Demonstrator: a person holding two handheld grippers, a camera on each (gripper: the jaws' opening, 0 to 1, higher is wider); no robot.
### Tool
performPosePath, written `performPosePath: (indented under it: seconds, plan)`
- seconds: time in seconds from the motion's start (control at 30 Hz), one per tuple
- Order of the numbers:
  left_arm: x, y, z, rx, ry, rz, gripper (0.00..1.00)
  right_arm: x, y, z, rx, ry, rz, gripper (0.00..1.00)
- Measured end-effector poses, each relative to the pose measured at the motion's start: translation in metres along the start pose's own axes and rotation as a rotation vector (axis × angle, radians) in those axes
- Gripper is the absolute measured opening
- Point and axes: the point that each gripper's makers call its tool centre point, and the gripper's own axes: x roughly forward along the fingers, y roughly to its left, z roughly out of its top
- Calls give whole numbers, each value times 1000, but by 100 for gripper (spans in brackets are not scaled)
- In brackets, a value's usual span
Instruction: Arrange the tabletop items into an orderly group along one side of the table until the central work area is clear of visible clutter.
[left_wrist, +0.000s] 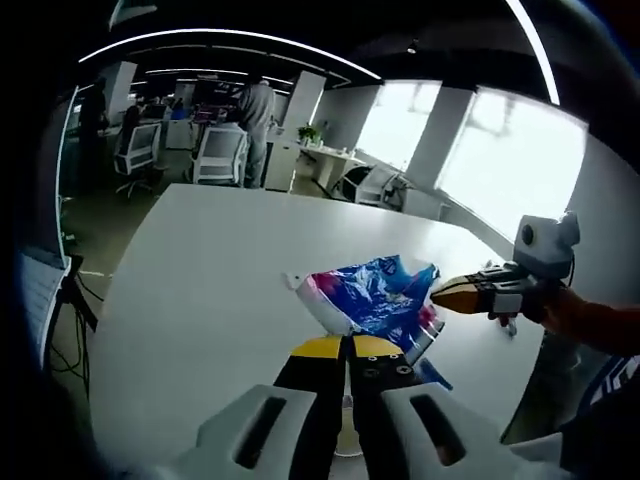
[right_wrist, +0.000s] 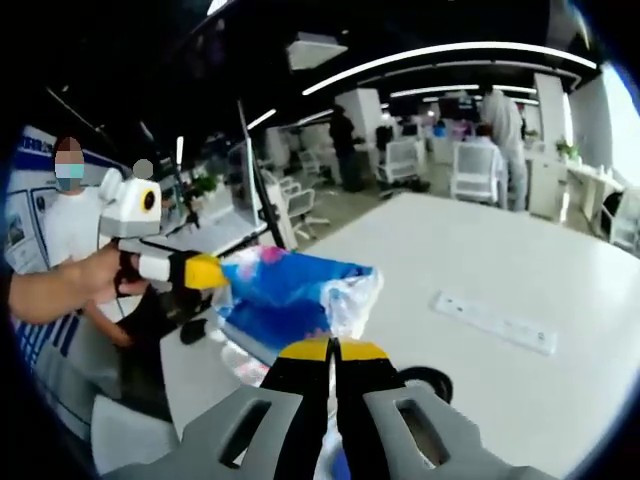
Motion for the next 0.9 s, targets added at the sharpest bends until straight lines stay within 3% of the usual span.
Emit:
performPosePath:
  seconds: [0.4,0.9]
  plan:
    - [8,-20,-13,2,38,-23,0,-20,-6,-13,-4,20,-28,0]
    - [22,-43,-33,0,104,-58,0,-44,-15,-42,35,60,-60,0]
